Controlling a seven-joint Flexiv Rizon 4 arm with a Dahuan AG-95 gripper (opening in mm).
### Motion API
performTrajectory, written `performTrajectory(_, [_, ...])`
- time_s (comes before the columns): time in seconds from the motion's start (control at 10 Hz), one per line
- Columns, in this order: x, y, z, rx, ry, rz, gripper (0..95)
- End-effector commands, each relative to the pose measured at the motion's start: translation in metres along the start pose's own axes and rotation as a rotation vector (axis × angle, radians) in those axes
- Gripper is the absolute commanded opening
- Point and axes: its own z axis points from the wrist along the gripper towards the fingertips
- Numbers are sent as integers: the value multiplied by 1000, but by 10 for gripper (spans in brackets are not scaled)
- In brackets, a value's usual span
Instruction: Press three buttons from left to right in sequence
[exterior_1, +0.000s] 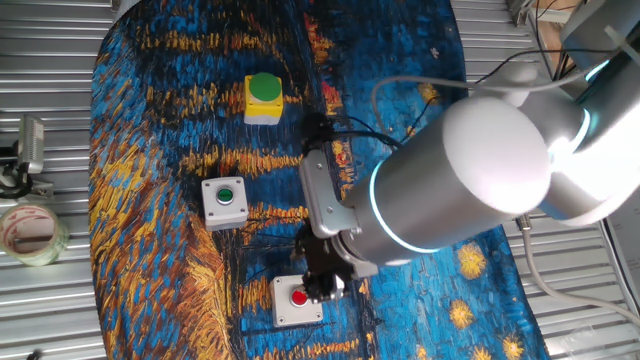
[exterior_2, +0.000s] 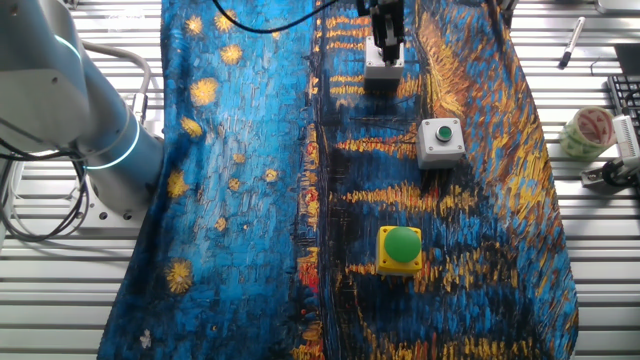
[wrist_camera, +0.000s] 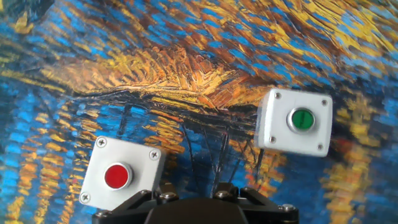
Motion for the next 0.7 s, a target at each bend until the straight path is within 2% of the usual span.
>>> performTrajectory(0.1, [-2, 3, 1, -1, -1, 4, 380])
performTrajectory(0.7, [-2, 6, 4, -4, 3, 4, 380])
